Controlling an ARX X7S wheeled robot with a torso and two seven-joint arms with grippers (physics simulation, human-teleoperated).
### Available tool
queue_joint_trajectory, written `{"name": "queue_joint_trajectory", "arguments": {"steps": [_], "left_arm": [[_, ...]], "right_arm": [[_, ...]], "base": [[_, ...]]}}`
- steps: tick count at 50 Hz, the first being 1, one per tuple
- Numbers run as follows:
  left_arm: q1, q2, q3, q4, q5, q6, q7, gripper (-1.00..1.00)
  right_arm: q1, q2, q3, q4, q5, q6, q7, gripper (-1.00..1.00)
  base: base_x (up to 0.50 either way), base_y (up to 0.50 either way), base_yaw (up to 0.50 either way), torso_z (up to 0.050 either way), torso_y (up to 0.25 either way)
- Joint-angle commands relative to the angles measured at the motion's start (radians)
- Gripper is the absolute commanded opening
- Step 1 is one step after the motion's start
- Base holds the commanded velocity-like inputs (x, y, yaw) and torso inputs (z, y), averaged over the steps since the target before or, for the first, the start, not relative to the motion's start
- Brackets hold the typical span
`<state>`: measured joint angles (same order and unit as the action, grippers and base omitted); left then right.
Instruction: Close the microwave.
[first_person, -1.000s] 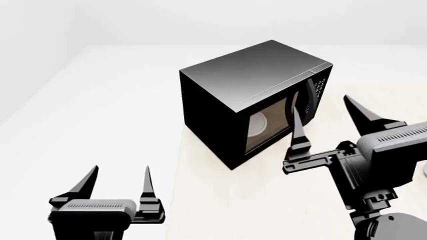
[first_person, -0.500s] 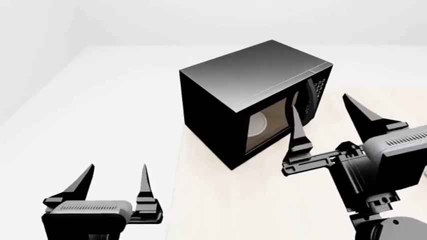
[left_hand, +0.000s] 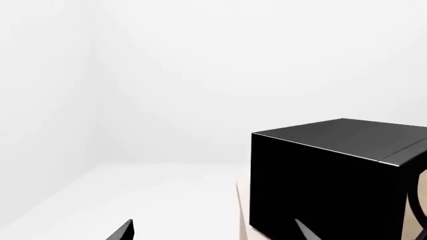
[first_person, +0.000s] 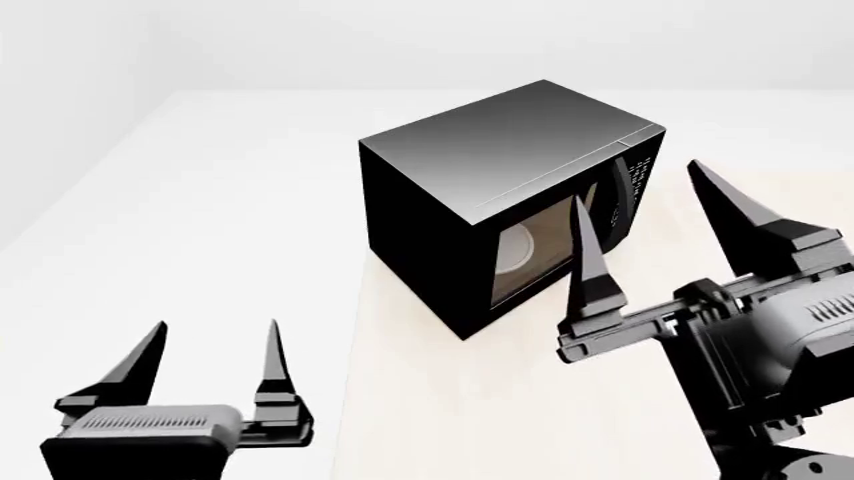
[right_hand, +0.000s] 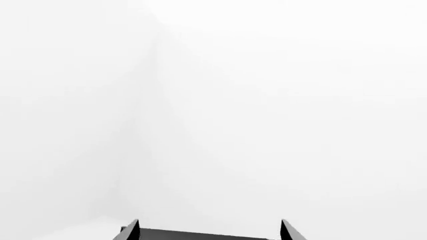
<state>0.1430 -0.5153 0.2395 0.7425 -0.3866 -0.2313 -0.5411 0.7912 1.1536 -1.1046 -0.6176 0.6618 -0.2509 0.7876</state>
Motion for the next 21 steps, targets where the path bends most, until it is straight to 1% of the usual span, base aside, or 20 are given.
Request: {"name": "queue_joint_trajectory", "arguments": {"steps": [1,21], "left_arm": [[0.012,-0.014,-0.015,0.039,-0.007,-0.003,-0.014,1.00],[0.041,-0.041,-0.040,0.126,-0.002,-0.006,-0.045,1.00]], "right_arm": [[-0.002,0.012,0.009,-0.031,-0.057,-0.019,0.009,1.00],[-0.012,0.023,0.021,-0.051,-0.133,-0.029,0.038,1.00]], "base": [[0.00,0.00,0.00,0.000,0.000],[0.00,0.00,0.00,0.000,0.000]]}}
